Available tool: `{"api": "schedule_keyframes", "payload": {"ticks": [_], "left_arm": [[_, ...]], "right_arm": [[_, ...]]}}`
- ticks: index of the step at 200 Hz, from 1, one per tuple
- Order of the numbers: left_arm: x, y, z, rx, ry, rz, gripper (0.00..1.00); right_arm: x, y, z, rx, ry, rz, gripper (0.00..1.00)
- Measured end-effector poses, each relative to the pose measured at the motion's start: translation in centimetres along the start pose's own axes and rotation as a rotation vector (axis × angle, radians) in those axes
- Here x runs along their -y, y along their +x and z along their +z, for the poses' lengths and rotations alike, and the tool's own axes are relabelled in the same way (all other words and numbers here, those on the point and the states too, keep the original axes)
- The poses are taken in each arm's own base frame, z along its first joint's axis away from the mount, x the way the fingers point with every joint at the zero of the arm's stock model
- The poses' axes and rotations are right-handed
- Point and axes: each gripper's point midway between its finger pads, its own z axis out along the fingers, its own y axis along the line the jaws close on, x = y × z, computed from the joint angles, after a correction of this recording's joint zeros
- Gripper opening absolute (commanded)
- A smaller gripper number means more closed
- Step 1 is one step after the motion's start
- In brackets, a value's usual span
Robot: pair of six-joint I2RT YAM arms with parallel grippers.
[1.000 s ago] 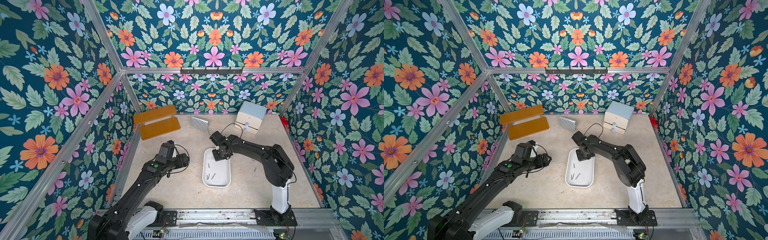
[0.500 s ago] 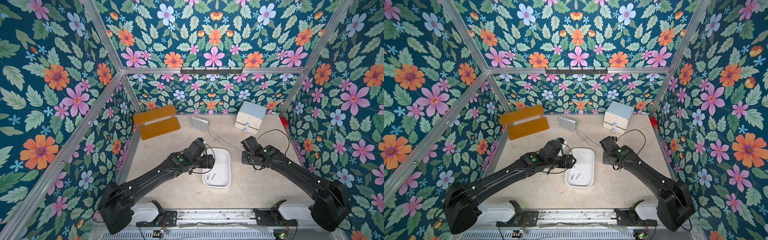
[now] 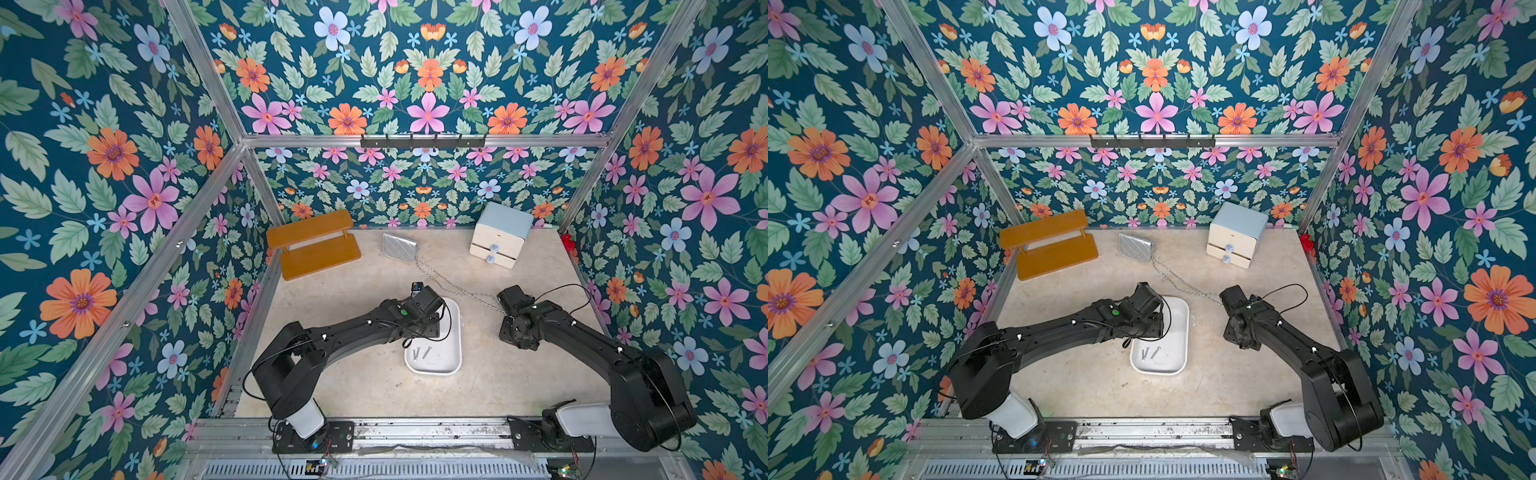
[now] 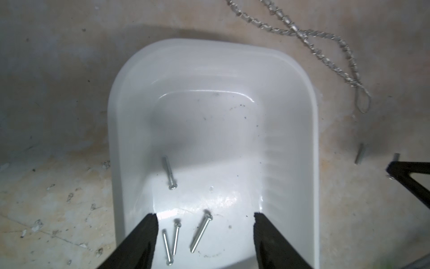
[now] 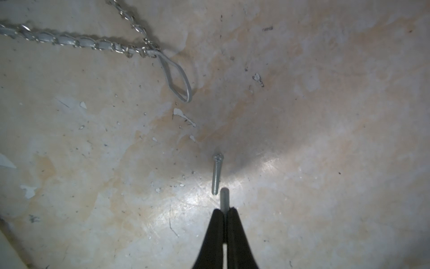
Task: Take out the screws from the storage box
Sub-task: Place the screw at the center of the board.
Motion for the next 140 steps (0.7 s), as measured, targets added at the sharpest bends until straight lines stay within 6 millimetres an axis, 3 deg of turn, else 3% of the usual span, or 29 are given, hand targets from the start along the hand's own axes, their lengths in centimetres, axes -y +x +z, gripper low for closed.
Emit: {"api": "schedule_keyframes", "payload": {"ticks": [29,78,140], "left_arm": [[-0.1,0.3,1.3,-0.014,-0.064,0.002,0.60],[1.1,-0.1,2.9,-0.034,-0.162,0.020,0.61],[-0.5,0.8,3.8,-0.070,-0.308,-0.029,0.61]], "right_arm": [[-0.3,-0.3,0.1,0.013,-0.011,0.008,0.15],[-0.3,-0.4,0.0,0.024,-0.015,0.010,0.20],[0.3,-0.4,-0.4,0.046,-0.014,0.011,0.22]]}}
